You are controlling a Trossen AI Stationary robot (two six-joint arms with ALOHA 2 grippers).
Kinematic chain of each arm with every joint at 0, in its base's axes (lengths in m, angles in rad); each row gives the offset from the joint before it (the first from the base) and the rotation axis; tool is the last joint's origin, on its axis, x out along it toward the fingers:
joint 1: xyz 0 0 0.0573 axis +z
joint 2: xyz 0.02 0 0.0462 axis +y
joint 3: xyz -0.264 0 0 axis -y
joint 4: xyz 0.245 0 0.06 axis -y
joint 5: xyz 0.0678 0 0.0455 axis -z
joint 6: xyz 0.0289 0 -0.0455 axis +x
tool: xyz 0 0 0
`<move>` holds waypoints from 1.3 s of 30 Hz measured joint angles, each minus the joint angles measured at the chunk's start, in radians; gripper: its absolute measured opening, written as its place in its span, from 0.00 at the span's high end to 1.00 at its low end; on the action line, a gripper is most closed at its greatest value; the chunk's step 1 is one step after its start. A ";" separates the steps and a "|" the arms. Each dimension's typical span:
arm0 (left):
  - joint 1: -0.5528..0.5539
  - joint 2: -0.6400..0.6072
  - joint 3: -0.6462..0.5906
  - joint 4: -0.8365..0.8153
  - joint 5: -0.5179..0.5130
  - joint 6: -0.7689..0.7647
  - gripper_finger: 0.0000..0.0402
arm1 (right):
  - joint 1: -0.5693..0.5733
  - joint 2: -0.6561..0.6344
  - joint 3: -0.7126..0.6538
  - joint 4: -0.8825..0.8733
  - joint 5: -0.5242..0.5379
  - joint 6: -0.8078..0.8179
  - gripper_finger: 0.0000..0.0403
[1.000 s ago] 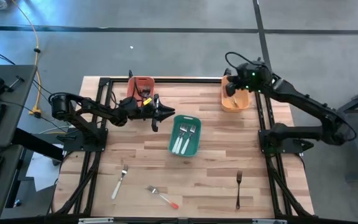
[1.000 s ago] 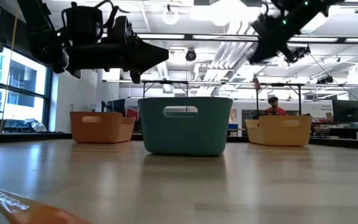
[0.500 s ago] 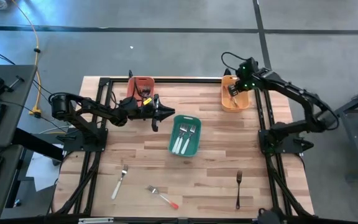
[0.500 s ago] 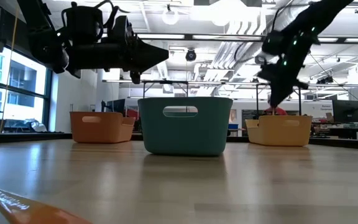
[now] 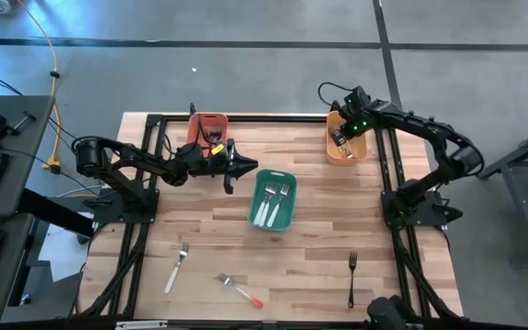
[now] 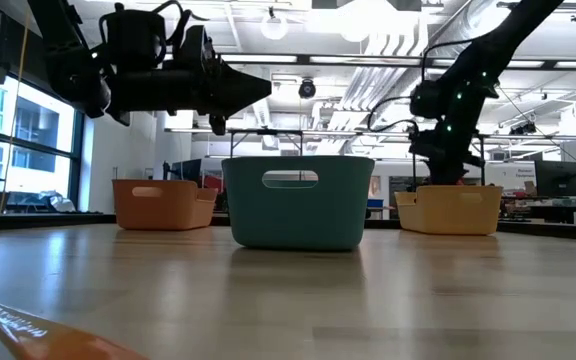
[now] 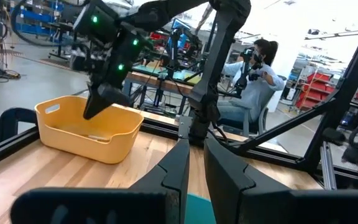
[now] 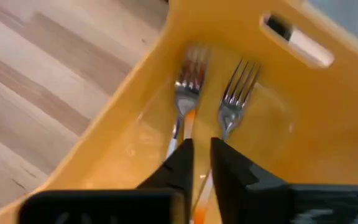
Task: Sort silverware by color (type)
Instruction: Put the top orange fork into the yellow bin, then put the white fork into the green bin
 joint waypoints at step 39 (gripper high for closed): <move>-0.704 -0.260 0.202 -1.595 -0.291 -0.572 1.00 | 0.741 -0.364 -0.321 0.720 0.091 0.120 0.99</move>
